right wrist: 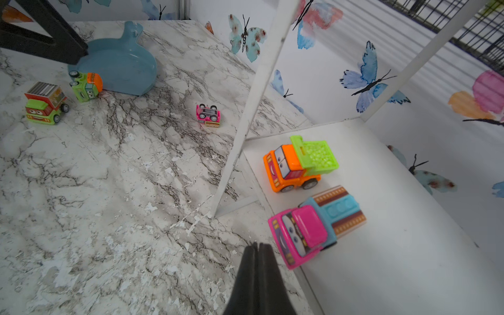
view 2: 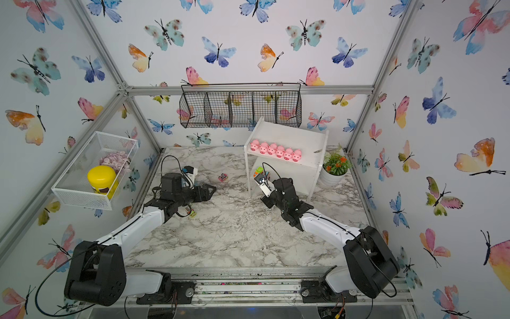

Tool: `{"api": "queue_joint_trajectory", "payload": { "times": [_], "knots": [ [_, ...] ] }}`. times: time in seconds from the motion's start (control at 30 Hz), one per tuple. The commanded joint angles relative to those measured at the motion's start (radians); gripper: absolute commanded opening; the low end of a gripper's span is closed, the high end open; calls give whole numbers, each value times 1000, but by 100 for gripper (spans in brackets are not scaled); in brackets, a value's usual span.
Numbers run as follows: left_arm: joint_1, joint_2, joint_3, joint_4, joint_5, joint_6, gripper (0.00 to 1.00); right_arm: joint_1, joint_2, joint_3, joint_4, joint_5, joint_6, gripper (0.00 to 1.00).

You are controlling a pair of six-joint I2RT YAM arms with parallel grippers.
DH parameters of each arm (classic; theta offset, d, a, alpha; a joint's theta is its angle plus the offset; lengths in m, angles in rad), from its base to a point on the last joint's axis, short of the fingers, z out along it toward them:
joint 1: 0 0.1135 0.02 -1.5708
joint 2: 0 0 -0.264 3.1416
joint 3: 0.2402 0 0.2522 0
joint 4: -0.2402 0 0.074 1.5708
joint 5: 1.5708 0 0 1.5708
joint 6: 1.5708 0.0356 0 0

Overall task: Organize plastic toys on shelves
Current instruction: Adjust the plastic toy on the shelf.

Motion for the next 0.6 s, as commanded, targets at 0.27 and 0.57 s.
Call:
{"api": "queue_joint_trajectory", "payload": {
  "times": [0.27, 0.57],
  "knots": [
    [-4, -20, 12, -12, -13, 15, 86, -8, 38, 42, 9, 65, -2, 3],
    [-4, -14, 19, -13, -10, 18, 87, -9, 51, 54, 3, 112, 4, 3]
  ]
}}
